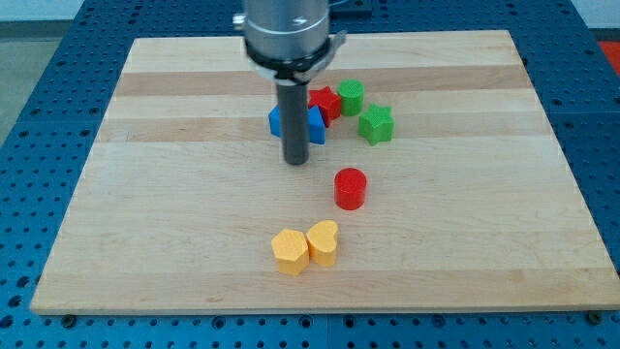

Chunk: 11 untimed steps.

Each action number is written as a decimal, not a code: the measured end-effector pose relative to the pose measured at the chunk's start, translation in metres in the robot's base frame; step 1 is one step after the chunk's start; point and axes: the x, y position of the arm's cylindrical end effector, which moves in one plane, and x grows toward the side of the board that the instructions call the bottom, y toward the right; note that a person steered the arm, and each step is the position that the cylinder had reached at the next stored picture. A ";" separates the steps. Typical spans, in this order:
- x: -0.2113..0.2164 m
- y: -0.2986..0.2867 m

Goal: Separate the blue cube from the blue triangle

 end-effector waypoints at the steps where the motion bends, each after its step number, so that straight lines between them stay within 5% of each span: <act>1: -0.001 -0.063; 2: -0.031 -0.119; 4: -0.119 -0.101; 7: -0.121 -0.013; 11: -0.080 -0.003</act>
